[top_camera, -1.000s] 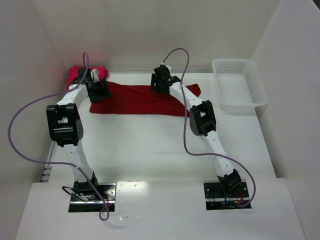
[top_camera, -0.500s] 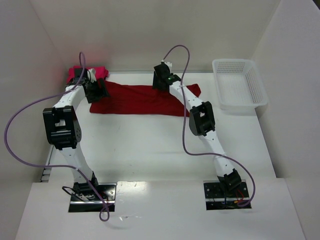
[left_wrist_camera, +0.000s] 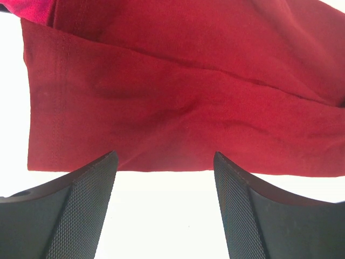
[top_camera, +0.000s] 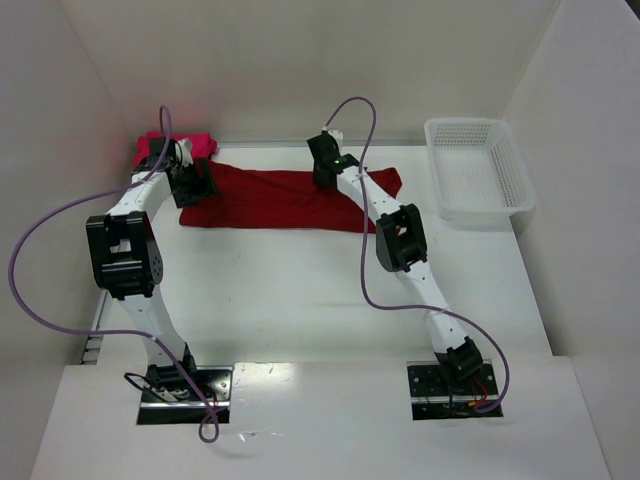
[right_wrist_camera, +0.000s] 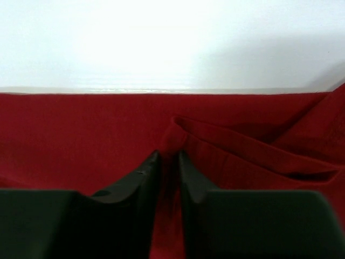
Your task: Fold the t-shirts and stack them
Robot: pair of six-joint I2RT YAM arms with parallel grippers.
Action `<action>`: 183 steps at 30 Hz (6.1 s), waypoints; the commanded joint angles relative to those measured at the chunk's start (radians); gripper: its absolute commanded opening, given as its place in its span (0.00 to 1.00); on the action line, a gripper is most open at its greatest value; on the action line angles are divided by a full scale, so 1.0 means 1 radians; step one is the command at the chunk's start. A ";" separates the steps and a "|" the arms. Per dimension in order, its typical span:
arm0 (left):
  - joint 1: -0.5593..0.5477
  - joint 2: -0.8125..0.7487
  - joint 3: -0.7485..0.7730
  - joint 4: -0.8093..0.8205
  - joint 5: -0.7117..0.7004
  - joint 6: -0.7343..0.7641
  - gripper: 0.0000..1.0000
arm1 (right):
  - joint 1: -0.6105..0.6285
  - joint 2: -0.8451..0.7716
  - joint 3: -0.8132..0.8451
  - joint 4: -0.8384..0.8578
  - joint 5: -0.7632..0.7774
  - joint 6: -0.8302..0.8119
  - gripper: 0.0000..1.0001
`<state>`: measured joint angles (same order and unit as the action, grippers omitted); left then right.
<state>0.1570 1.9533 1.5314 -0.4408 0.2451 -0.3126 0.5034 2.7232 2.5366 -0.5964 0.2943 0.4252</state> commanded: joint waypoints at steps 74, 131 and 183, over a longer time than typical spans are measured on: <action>-0.005 0.045 0.061 -0.012 -0.259 0.139 0.55 | -0.105 -0.503 -0.826 0.069 0.098 0.087 0.11; -0.284 -0.109 -0.289 -0.263 -0.274 0.053 0.00 | -0.212 -0.343 -0.533 0.084 -0.009 -0.046 0.09; -0.260 -0.056 -0.409 -0.102 -0.457 -0.089 0.00 | -0.212 -0.401 -0.658 0.124 -0.080 -0.055 0.05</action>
<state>-0.1013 1.8267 1.1519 -0.5102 -0.2584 -0.4160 0.2836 2.2818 1.8088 -0.4648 0.1974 0.3737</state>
